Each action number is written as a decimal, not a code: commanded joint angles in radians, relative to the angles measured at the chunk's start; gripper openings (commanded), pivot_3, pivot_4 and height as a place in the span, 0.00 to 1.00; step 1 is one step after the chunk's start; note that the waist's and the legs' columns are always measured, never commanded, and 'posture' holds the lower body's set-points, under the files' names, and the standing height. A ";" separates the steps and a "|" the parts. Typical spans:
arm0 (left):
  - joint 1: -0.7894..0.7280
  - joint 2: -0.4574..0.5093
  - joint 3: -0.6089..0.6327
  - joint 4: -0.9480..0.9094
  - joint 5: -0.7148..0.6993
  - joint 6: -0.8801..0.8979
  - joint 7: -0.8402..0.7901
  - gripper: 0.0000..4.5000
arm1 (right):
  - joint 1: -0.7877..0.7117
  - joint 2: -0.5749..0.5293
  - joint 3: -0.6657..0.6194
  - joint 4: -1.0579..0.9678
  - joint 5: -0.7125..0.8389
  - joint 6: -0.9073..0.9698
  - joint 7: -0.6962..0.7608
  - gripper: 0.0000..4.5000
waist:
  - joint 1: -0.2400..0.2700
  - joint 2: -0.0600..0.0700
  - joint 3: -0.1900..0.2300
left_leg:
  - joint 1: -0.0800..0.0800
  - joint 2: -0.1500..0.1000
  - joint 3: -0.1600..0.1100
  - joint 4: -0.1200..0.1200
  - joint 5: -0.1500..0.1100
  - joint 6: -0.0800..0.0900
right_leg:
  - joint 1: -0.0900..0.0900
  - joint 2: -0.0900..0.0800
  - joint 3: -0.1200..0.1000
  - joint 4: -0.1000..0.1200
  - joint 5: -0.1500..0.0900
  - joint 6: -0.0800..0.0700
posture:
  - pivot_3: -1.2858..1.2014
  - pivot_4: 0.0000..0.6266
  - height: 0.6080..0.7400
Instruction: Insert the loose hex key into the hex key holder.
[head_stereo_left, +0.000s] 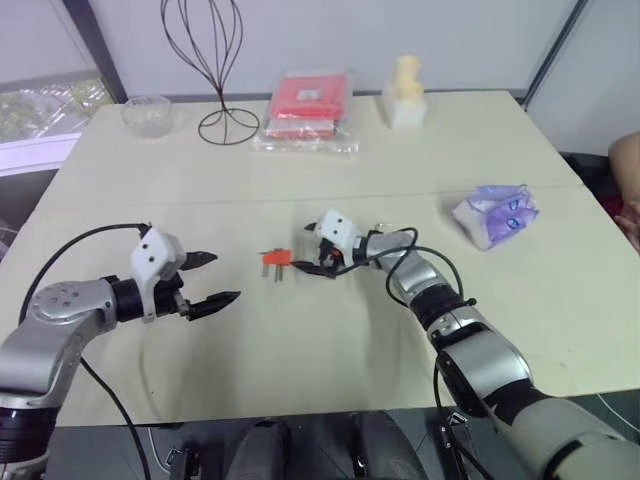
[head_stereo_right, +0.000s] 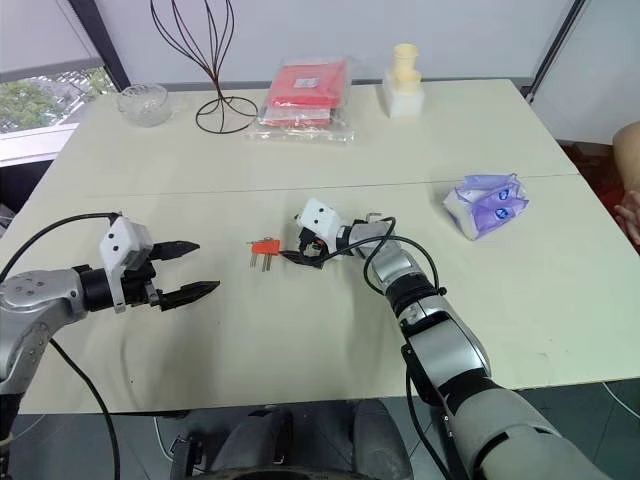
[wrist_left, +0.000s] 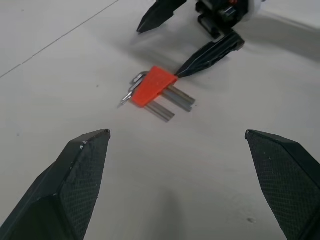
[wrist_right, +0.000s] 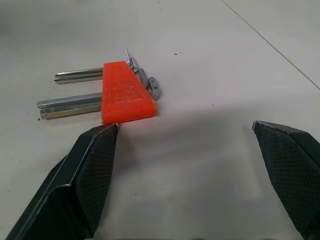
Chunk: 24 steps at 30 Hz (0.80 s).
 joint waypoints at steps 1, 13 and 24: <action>0.005 -0.001 0.041 -0.033 -0.017 0.001 0.016 1.00 | -0.017 0.024 0.001 0.012 -0.003 -0.028 0.033 0.99 | 0.000 0.000 0.000 | 0.000 0.000 0.000 0.000 0.000 0.000 | 0.000 0.000 0.000 0.000 0.000 0.000 | 0.52 0.24 1.00; 0.023 -0.013 0.044 -0.040 -0.010 -0.007 0.036 1.00 | 0.019 0.038 0.012 -0.061 -0.013 -0.027 0.102 0.99 | 0.000 0.000 0.000 | 0.000 0.000 0.000 -0.001 0.001 -0.001 | -0.001 0.000 0.000 0.001 0.000 0.000 | 0.52 0.24 1.00; 0.003 -0.038 0.008 -0.018 0.013 -0.026 0.043 1.00 | 0.132 0.060 -0.005 -0.259 0.008 0.157 0.024 0.99 | 0.000 0.000 0.000 | 0.000 0.000 0.000 0.000 0.000 -0.001 | -0.001 0.000 0.000 0.001 0.000 0.000 | 0.52 0.24 1.00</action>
